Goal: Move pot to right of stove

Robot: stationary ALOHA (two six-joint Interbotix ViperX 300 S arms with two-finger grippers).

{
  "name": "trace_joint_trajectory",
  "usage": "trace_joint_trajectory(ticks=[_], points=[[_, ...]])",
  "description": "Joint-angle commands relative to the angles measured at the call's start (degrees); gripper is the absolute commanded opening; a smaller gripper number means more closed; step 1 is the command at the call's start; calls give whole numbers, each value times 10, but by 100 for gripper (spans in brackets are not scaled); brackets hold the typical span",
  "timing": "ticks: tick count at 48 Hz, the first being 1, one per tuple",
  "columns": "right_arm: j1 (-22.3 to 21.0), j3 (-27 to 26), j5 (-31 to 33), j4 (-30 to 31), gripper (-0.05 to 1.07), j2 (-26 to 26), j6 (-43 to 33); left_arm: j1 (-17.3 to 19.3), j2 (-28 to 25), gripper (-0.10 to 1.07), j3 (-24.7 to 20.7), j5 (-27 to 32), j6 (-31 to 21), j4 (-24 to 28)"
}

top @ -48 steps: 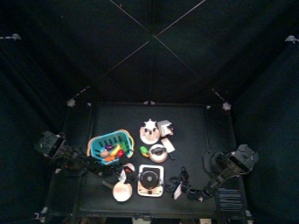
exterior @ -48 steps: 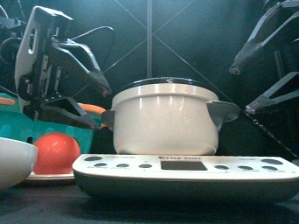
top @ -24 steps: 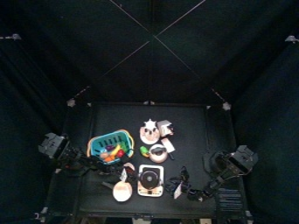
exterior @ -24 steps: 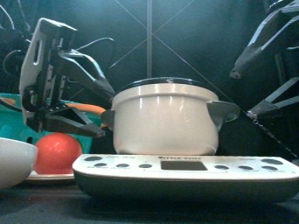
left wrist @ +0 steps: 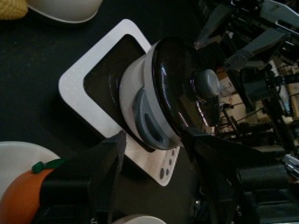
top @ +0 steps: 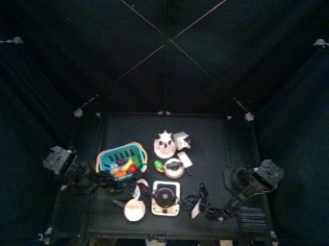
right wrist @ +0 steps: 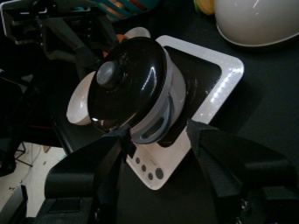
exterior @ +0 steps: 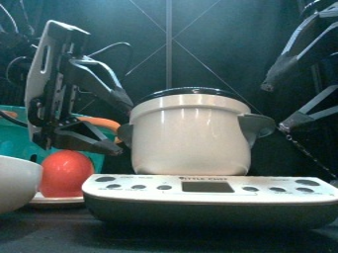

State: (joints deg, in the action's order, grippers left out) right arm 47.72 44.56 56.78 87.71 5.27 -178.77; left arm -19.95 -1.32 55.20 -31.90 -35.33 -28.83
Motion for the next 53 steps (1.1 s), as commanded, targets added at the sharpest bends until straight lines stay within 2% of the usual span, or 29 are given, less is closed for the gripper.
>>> trace_joint_trajectory(ticks=[1, 12, 19, 26, 34, 41, 53], points=[[-25, -16, -38, 12, 87, 26, -37, 4, 13, 89, 4, 1, 3, 2], [-19, -12, -35, 14, 87, 4, -25, 4, 55, 89, 20, 2, 7, 25], [-20, -22, -35, 4, 87, -2, 37, 4, 69, 89, 19, 5, 7, 52], [-20, -37, -35, -30, 87, -6, 94, 4, 69, 89, 13, 6, 6, 86], [-19, -42, -35, -78, 87, -9, 137, 4, 69, 89, 12, 17, 6, 92], [-18, -43, -33, -88, 87, -11, 138, 4, 64, 89, 12, 34, 4, 88], [-17, -31, -25, -49, 87, -14, 106, 4, 62, 89, 13, 34, 6, 85]])
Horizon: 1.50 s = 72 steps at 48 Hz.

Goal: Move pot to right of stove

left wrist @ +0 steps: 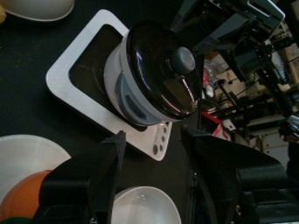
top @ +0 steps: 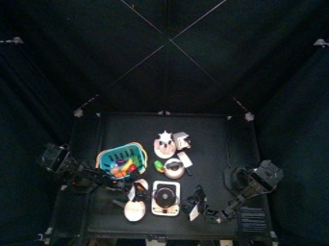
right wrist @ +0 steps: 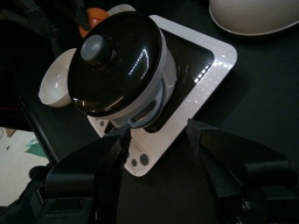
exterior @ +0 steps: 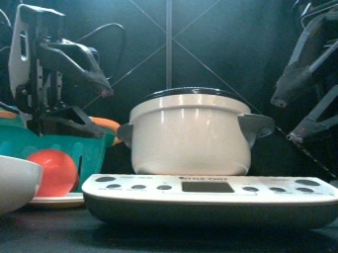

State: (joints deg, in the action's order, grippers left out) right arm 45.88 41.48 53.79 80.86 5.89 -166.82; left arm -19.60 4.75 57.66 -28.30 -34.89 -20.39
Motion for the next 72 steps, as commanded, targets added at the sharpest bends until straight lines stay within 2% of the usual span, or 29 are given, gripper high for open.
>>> trace_joint_trajectory(ticks=[1, 16, 23, 29, 44, 52, 58, 72], points=[[2, 4, 4, 30, 87, -19, -24, 1, 2, 89, -11, -2, 2, 1], [3, 61, 25, 161, 87, -11, -199, 3, -2, 89, -12, -4, 2, 1], [0, 62, 30, 201, 87, 4, -236, 11, -7, 89, -13, -11, 2, 2], [-3, 62, 29, 200, 87, 14, -248, 13, -18, 89, -23, -14, 3, 6], [-25, 49, 1, 183, 87, 22, -231, 24, -38, 89, -32, -14, 2, 14], [-49, 33, -47, 135, 87, 21, -177, 24, -46, 89, -34, -11, 3, 15], [-65, 17, -83, 122, 87, 21, -133, 25, -47, 89, -34, -11, 3, 15], [-96, -2, -112, 104, 87, 21, -81, 26, -48, 89, -34, -11, 3, 15]])
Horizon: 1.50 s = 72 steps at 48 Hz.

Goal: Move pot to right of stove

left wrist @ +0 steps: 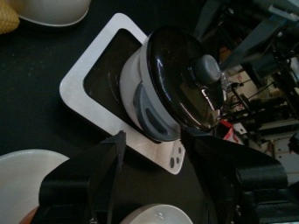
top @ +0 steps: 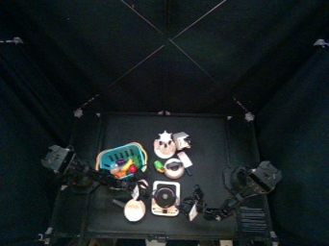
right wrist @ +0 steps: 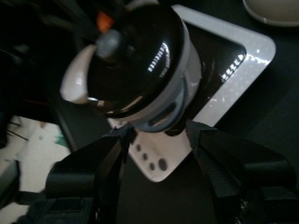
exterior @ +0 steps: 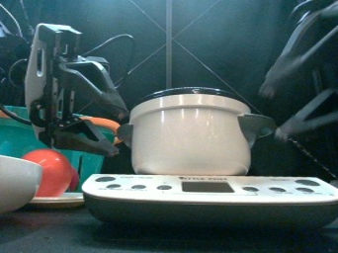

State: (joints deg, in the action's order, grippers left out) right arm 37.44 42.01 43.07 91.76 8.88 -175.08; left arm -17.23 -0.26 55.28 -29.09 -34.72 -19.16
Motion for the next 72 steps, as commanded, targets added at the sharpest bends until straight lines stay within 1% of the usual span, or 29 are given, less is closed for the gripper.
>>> trace_joint_trajectory(ticks=[1, 13, 20, 29, 34, 48, 64, 72], points=[[-11, -7, -6, -7, 87, -9, 3, 3, 3, 89, -11, -2, 1, 3], [-6, -1, -3, -15, 87, -19, 7, 5, 0, 89, -12, -3, 1, 3], [6, 11, 9, -15, 87, -41, 9, 6, 3, 89, -11, -2, 1, 3], [29, 37, 45, -19, 87, -74, 8, 6, 3, 89, -11, -1, 0, 2], [30, 46, 50, -20, 87, -83, 8, 6, 2, 89, -11, 0, 0, 2], [11, 49, 49, -18, 87, -81, 8, 6, 3, 88, -11, 8, -4, -6], [-10, 48, 46, 2, 87, -77, 8, 6, -1, 78, -12, 10, -4, -11], [-15, 48, 37, 5, 87, -75, 7, 6, -1, 77, -13, 10, -4, -11]])
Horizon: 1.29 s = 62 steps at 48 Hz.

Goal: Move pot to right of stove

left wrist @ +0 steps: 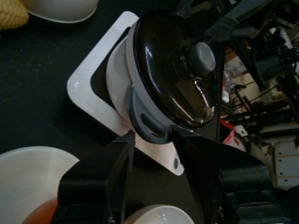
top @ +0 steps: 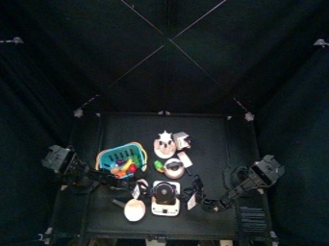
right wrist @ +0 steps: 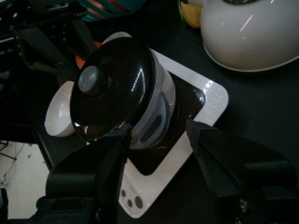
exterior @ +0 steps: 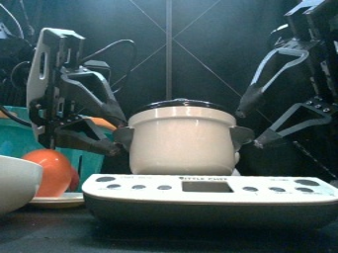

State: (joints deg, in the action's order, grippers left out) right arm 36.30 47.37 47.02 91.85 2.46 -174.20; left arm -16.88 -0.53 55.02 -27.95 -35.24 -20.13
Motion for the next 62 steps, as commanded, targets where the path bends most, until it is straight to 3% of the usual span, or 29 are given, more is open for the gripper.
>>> trace_joint_trajectory(ticks=[1, 34, 41, 51, 62], points=[[-4, -6, -4, 5, 87, -10, -2, 3, 2, 77, -11, -3, 1, -1], [-18, -21, -36, 13, 86, 19, -3, 3, -5, 76, -14, -3, 0, -1], [-21, -22, -37, 12, 78, 20, -3, 3, -5, 76, -15, -3, 1, -1], [-25, -21, -45, 12, 55, 20, -3, 3, -5, 70, -18, -2, 0, -1], [-28, -23, -51, 12, 49, 20, -3, 3, -5, 63, -24, -3, 0, -1]])
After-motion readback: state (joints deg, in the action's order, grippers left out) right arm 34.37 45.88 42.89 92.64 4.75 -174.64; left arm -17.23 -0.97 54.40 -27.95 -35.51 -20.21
